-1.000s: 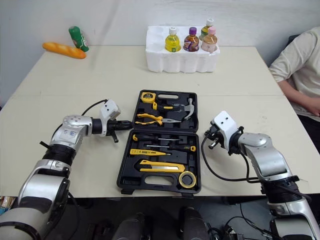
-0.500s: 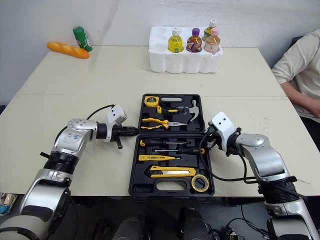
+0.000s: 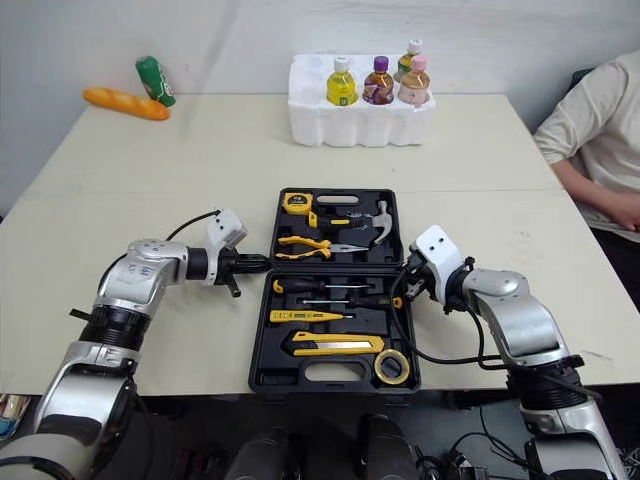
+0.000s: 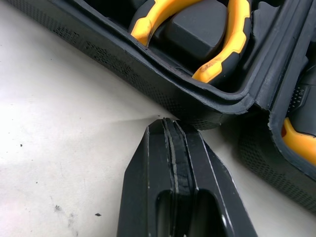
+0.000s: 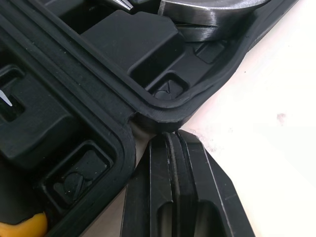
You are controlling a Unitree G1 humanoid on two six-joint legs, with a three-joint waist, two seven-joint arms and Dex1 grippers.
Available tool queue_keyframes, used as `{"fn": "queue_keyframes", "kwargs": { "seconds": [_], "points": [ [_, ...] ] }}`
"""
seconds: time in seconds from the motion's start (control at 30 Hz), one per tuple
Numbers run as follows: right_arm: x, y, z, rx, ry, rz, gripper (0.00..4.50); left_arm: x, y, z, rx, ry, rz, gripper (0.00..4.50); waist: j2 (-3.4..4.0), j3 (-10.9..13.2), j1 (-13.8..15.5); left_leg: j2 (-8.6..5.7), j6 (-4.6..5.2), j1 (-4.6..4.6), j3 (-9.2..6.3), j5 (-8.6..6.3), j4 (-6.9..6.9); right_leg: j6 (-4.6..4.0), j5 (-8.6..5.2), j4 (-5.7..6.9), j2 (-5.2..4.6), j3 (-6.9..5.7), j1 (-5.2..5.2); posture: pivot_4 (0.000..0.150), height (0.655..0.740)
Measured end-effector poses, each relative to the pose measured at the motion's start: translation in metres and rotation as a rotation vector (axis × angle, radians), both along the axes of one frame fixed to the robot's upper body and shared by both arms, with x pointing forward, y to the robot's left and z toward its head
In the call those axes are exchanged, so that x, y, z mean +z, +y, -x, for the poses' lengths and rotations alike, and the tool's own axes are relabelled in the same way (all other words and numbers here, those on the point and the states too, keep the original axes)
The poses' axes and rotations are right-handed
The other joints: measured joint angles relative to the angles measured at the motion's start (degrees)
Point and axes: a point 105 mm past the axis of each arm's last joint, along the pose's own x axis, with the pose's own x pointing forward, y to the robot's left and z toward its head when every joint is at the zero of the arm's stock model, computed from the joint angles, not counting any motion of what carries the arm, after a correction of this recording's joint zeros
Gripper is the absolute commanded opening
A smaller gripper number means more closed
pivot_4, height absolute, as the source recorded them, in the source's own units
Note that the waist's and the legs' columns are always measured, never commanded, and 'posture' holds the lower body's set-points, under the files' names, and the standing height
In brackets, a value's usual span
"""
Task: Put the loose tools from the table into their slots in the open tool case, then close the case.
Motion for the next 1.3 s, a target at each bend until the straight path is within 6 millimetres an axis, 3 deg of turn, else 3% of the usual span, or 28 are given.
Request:
{"fn": "queue_keyframes", "kwargs": {
  "seconds": [0.4, 0.7, 0.83, 0.93, 1.0, 1.03, 1.17, 1.3],
  "points": [
    [-0.001, 0.008, 0.003, 0.055, -0.041, 0.087, 0.00, 0.001, 0.017, 0.001, 0.023, -0.020, -0.036, 0.03, 0.02, -0.01, -1.28, 0.05, -0.11, 0.08, 0.00, 0.02, -0.09, -0.09, -0.05, 0.05, 0.02, 0.03, -0.04, 0.150, 0.7367],
    [0.008, -0.035, 0.016, -0.014, -0.060, 0.201, 0.00, 0.006, 0.067, 0.013, 0.181, -0.003, -0.080, 0.03, 0.04, 0.00, -1.41, 0.08, -0.17, 0.07, 0.02, 0.00, -0.16, -0.13, -0.08, 0.07, 0.02, 0.08, -0.10, 0.150, 0.7367],
    [0.018, -0.054, 0.022, -0.067, -0.050, 0.179, 1.46, 0.008, 0.085, 0.022, 0.254, 0.040, -0.070, 1.39, 0.04, 0.01, -1.34, 0.09, -0.17, 0.07, 0.01, -0.01, -0.17, -0.14, -0.08, -0.12, 0.01, 0.08, -0.10, 0.150, 0.7367],
    [0.035, -0.057, 0.027, -0.103, -0.026, 0.065, 3.03, 0.015, 0.082, 0.027, 0.312, 0.120, 0.018, 2.81, 0.03, 0.06, -1.06, 0.08, -0.17, 0.00, -0.08, -0.01, -0.17, -0.14, -0.08, -0.10, -0.01, 0.05, -0.12, 0.150, 0.7367],
    [0.050, -0.061, 0.025, -0.144, -0.027, -0.014, 4.21, 0.027, 0.069, 0.022, 0.334, 0.148, 0.093, 3.86, 0.00, 0.08, -0.72, 0.04, -0.16, -0.04, -0.11, -0.01, -0.17, -0.14, -0.07, -0.08, -0.03, 0.03, -0.11, 0.150, 0.7367],
    [0.056, -0.061, 0.024, -0.151, -0.029, -0.041, 4.50, 0.035, 0.062, 0.018, 0.335, 0.150, 0.122, 4.27, -0.01, 0.08, -0.40, 0.04, -0.16, -0.04, -0.12, -0.01, -0.17, -0.13, -0.07, -0.08, -0.02, 0.02, -0.09, 0.150, 0.7367],
    [0.071, -0.051, 0.017, -0.147, -0.046, -0.099, 4.50, 0.066, 0.036, -0.004, 0.406, 0.171, 0.260, 4.44, -0.02, 0.09, 0.45, 0.00, -0.15, -0.11, -0.13, 0.00, -0.15, -0.09, -0.05, -0.04, 0.00, -0.03, -0.11, 0.150, 0.7367],
    [0.067, -0.038, 0.006, -0.185, -0.014, -0.155, 4.50, 0.058, 0.022, -0.006, 0.434, 0.242, 0.260, 4.44, -0.03, 0.09, -0.07, 0.01, -0.15, -0.12, 0.06, 0.00, -0.18, -0.09, -0.05, -0.07, 0.06, 0.07, -0.17, 0.150, 0.7367]
  ]
}}
